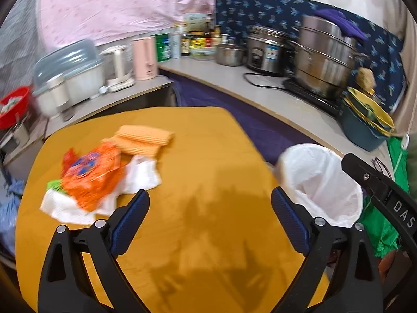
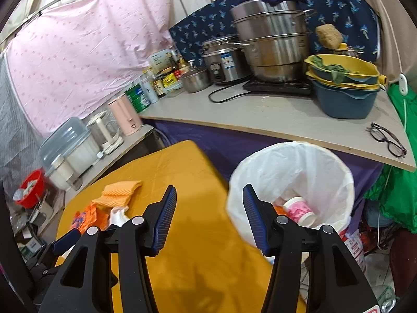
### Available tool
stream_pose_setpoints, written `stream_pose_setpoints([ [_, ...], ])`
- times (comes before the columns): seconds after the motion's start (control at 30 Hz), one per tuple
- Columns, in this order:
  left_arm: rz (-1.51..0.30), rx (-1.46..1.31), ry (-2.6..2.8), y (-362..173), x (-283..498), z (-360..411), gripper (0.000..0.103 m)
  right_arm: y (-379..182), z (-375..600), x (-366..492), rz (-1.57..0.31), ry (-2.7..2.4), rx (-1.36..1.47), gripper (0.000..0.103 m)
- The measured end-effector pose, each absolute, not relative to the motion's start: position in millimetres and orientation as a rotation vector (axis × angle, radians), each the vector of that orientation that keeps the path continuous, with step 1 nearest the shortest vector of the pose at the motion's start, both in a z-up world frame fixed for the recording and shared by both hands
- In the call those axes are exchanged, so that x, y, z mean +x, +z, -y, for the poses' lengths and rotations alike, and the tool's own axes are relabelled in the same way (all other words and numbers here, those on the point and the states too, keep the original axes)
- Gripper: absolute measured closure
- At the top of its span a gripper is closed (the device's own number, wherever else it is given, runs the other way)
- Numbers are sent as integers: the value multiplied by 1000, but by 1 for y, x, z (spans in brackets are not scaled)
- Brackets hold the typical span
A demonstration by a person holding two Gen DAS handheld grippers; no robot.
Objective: Collect trash
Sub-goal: 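Move both tools back toward the remaining trash on the table, then grasp the printed orange snack bag with the right gripper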
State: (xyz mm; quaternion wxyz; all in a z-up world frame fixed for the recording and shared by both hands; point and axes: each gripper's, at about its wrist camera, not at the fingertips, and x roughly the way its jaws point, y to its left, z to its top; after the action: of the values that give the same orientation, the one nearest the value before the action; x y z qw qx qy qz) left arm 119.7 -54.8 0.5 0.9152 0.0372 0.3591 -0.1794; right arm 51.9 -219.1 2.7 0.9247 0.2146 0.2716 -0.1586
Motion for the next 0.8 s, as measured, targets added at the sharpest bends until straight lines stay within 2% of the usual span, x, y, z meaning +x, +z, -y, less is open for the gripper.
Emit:
stream_pose_setpoints([
  [0.43, -810, -3, -142, -28, 142, -97, 11, -19, 101, 116, -657, -130, 397, 46],
  [0.8, -856, -93, -28, -55, 160, -182, 11, -57, 25, 179, -751, 0, 429, 45],
])
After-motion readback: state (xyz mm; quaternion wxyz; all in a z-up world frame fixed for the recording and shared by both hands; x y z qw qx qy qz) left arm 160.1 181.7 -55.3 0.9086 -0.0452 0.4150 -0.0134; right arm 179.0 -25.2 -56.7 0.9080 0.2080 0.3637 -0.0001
